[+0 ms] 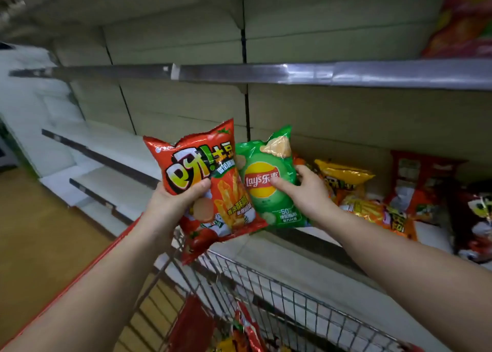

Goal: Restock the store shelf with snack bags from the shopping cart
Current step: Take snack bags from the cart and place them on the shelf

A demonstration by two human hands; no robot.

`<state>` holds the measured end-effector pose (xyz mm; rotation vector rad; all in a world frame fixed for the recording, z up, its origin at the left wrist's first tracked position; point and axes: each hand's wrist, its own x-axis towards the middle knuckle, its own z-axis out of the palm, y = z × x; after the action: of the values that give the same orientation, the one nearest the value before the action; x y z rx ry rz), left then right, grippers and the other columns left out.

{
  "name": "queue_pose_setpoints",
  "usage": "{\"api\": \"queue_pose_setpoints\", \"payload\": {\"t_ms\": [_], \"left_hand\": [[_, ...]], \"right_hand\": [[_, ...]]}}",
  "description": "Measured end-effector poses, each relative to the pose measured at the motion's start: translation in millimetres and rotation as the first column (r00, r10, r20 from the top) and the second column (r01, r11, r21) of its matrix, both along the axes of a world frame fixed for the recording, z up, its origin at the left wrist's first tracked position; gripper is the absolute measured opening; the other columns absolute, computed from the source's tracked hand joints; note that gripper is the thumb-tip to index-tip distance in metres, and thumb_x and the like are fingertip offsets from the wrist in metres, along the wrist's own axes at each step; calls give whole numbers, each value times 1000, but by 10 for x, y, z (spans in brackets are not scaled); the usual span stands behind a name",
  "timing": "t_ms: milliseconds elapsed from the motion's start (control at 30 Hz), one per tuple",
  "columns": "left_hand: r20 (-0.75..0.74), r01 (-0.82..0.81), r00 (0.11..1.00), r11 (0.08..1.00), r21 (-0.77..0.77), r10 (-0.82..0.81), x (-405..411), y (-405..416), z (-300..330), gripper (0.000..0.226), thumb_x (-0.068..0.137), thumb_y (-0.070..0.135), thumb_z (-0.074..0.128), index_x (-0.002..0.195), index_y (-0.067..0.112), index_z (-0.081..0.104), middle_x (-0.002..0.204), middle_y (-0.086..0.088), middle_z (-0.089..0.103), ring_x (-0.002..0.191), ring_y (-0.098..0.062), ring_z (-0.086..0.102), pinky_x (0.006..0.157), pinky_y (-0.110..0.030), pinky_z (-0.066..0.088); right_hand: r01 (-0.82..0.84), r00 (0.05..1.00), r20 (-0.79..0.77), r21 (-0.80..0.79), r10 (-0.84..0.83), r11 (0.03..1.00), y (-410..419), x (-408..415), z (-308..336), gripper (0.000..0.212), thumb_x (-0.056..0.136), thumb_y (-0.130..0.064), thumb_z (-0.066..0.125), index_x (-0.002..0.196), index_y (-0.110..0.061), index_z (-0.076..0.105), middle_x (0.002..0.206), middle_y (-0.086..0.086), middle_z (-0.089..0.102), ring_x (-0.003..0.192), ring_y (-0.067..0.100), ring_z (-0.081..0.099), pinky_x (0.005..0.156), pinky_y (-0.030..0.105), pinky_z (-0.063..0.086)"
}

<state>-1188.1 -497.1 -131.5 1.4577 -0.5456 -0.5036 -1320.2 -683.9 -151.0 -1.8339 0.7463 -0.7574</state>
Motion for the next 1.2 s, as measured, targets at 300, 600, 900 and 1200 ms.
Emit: {"api": "queue_pose_setpoints", "payload": {"t_ms": [300,600,900,1200], "left_hand": [[142,101,987,981,-164,-78,7,-229,897,61,58,36,75,116,23,58,107,-3,72,96,-26,69,82,-41,55],[224,292,944,926,-239,-240,-339,-677,1474,40,64,34,71,102,27,63,88,2,76,82,-23,71,71,-35,54],[289,504,848,846,-175,-445,-753,-1193,1774,36,69,37,71,102,24,65,87,-1,76,77,-22,73,71,-35,55],[294,678,727,718,-159,-621,-860,-1339,1905,49,62,39,76,105,20,64,88,-6,76,80,-27,73,71,-35,55]], "right_hand": [[95,988,138,-223,-65,970,-39,-286,1008,49,77,-39,71,118,-16,54,114,4,64,101,21,63,90,45,51],[305,948,196,-319,-252,897,-234,-903,1768,34,81,-45,65,101,-18,58,103,3,66,96,21,63,85,40,52],[456,873,244,-107,-422,883,-813,-1480,2206,36,73,-49,71,82,-15,64,93,11,71,88,31,68,87,48,53],[606,762,282,5,-582,795,-1408,-1605,2472,63,81,-45,65,120,3,54,117,20,61,105,37,59,91,47,50]]}}
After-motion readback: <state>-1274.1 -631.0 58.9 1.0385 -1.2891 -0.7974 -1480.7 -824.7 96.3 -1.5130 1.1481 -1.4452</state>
